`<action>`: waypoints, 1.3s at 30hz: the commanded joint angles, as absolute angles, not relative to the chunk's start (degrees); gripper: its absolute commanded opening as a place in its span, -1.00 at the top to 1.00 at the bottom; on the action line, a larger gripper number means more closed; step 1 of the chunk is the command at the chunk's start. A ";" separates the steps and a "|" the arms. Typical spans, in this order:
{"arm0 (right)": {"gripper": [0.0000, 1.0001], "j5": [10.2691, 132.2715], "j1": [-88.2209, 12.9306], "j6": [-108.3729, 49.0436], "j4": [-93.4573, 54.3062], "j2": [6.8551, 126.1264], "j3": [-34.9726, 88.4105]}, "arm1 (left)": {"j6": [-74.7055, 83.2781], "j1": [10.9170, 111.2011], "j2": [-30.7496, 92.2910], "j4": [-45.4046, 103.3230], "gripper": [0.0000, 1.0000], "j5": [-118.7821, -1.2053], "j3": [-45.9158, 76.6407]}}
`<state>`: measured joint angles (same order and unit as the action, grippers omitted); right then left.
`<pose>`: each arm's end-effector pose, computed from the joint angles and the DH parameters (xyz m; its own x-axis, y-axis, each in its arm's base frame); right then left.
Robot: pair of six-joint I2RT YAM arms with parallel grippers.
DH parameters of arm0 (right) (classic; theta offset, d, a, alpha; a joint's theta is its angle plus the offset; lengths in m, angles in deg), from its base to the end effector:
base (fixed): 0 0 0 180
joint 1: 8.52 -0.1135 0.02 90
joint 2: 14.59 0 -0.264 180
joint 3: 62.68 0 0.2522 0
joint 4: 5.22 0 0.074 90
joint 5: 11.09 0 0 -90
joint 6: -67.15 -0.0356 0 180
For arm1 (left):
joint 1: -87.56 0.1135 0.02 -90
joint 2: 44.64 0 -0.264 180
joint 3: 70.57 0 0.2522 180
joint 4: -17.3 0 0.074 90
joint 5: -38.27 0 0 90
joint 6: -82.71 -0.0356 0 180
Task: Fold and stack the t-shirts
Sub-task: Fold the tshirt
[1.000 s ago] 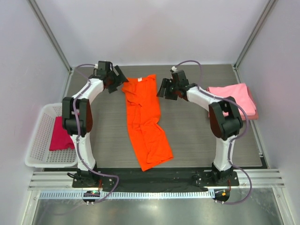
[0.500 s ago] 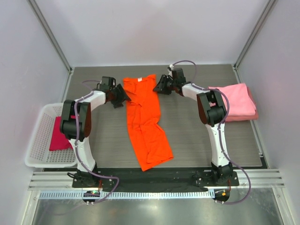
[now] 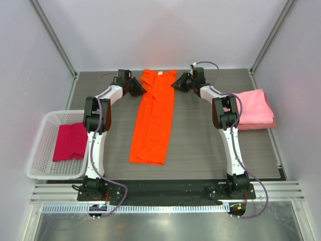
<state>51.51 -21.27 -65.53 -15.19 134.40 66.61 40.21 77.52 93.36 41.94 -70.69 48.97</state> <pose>0.5577 0.1430 0.1122 -0.7521 0.4469 -0.4843 -0.1035 0.6458 0.7565 0.5238 -0.1045 0.1367 -0.7483 -0.5756 -0.3296 -0.2268 0.6890 -0.6883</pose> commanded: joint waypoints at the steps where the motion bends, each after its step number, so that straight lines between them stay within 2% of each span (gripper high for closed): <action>1: 0.28 50.63 -18.98 -67.06 -18.17 139.21 75.43 | 40.26 77.80 96.34 46.34 0.36 -71.86 54.45; 3: 0.05 50.08 -18.80 -66.19 -18.63 139.31 78.17 | 40.17 77.71 92.40 46.01 0.13 -69.33 51.32; 4: -0.07 49.91 -18.80 -65.48 -18.63 137.91 77.57 | 39.56 77.80 90.12 44.96 -0.09 -68.35 45.73; 7: -0.11 49.38 -19.15 -64.25 -18.63 132.74 70.74 | 37.54 77.71 82.30 43.19 -0.34 -64.84 36.92; 10: -0.16 49.99 -19.76 -63.11 -18.63 125.55 60.91 | 36.22 77.71 75.18 43.54 -0.43 -64.04 30.75; 14: -0.15 51.40 -20.82 -62.40 -17.05 115.61 46.21 | 35.33 77.45 64.90 43.11 -0.45 -63.07 16.45; 20: -0.13 54.56 -23.98 -63.10 -16.34 102.76 24.76 | 35.33 76.13 48.38 45.03 -0.37 -60.44 0.61; 28: -0.04 63.07 -37.23 -71.79 -17.23 80.02 -2.99 | 34.97 73.76 30.44 50.75 -0.35 -57.97 -16.96; 34: -0.05 70.81 -51.72 -82.69 -14.41 69.54 -13.14 | 38.49 73.23 19.10 50.75 -0.47 -58.24 -25.77; 39: -0.04 74.60 -59.05 -87.53 -13.09 69.96 -14.46 | 39.55 73.14 14.43 50.84 -0.50 -59.99 -29.82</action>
<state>69.44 -56.66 -82.09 -16.22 70.40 -14.30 38.42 73.32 16.55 51.20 -59.24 -29.04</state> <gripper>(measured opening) 0.521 0.751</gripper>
